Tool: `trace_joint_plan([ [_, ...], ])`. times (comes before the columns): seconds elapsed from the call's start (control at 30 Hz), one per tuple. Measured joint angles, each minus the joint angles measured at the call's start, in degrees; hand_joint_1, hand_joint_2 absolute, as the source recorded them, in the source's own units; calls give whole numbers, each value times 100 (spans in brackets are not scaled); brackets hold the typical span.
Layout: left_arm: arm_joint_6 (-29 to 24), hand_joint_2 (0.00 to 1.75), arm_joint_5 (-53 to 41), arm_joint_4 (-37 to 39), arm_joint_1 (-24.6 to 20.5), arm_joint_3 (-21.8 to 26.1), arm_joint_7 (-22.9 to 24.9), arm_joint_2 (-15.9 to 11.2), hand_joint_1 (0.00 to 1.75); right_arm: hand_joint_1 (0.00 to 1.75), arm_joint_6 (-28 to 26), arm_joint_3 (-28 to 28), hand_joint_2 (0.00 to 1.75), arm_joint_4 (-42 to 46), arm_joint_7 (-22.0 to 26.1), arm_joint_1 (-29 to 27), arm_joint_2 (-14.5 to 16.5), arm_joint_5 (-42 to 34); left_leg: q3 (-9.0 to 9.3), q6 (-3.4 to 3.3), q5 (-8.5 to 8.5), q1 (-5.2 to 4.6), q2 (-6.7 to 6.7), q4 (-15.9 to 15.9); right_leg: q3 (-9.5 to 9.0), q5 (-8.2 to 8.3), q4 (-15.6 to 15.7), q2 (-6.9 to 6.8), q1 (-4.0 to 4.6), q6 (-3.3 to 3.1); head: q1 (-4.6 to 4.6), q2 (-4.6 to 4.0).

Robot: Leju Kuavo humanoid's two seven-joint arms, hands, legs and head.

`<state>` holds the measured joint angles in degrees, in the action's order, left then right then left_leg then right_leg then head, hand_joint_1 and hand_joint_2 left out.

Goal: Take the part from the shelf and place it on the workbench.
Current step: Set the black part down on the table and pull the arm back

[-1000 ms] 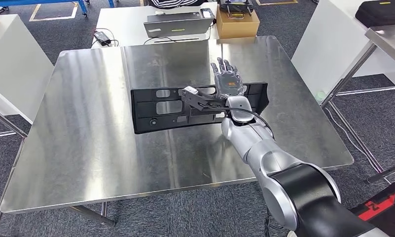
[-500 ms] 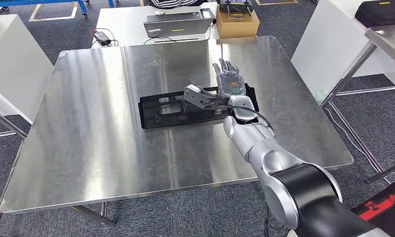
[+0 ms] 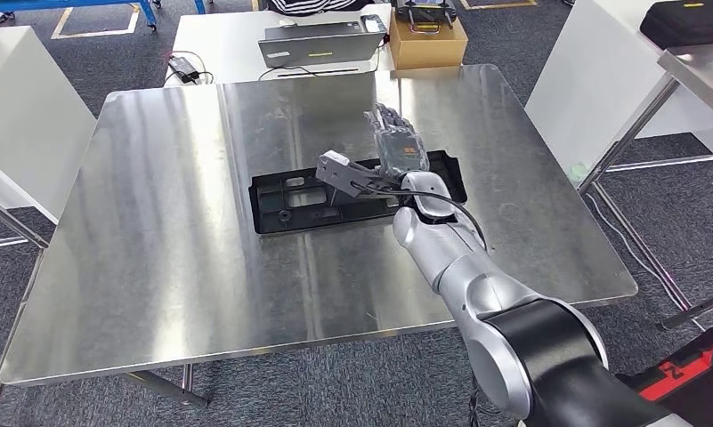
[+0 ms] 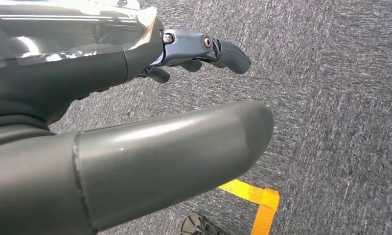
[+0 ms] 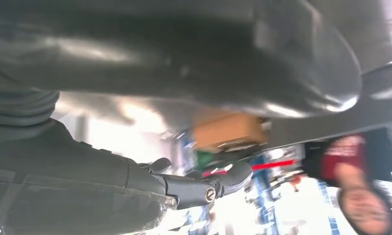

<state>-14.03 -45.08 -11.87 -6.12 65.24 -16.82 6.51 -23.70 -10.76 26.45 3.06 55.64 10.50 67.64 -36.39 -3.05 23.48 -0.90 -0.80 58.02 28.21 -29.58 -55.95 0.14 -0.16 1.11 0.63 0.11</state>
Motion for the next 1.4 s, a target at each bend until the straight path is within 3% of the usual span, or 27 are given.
trace_joint_plan([
  [0.13,13,0,-18,0,-1,14,-8,0,0,0,188,130,0,251,427,-105,113,-472,0,0,0,1,-5,-1,2,-1,0,-2,0,-1,0,0],
  [0.2,25,0,-37,0,0,21,-13,-1,0,0,454,215,0,466,875,-212,180,-1056,0,0,0,1,-3,-2,1,-1,0,-1,1,-1,0,0],
  [0.3,68,0,-56,0,-1,44,-17,-4,0,0,1303,262,0,1177,1725,-590,286,-2592,0,1,0,1,-4,-2,8,-2,0,-2,0,-2,0,0],
  [0.4,85,0,-64,0,3,63,-21,-8,0,0,2206,122,0,2176,2241,-1128,314,-4104,0,3,4,2,-12,-2,43,-6,1,-7,-1,-5,0,0],
  [0.47,85,0,-68,0,6,67,-25,-9,0,0,2453,52,0,2530,2358,-1322,310,-4560,-1,6,6,1,-12,-2,48,-8,2,-7,-1,-6,0,0],
  [0.67,85,0,-72,0,9,80,-27,-11,0,0,2685,-18,0,2932,2477,-1551,298,-5004,-1,6,8,1,-11,-2,49,-8,2,-7,-1,-5,0,0],
  [0.8,75,0,-86,0,10,146,-64,-12,0,0,3729,-360,0,5160,2832,-2781,163,-6728,0,11,14,0,-7,-3,50,-9,4,-4,-1,-4,0,0],
  [0.97,50,0,-86,0,9,158,-146,0,0,0,4678,-412,0,6116,3032,-3393,70,-7914,2,11,12,1,-10,-3,47,-9,4,-6,-1,-4,0,0],
  [1.1,66,0,-107,0,8,160,-198,4,0,0,5115,-407,0,6792,3131,-4023,-19,-8234,1,11,17,-2,-8,-1,48,-10,8,-5,-4,-1,0,0],
  [1.4,203,0,-256,-2,6,149,-386,-27,0,0,5181,-125,0,7692,3387,-5058,-219,-8100,2,-46,64,-53,-9,18,36,-31,18,-2,-54,49,0,0],
])
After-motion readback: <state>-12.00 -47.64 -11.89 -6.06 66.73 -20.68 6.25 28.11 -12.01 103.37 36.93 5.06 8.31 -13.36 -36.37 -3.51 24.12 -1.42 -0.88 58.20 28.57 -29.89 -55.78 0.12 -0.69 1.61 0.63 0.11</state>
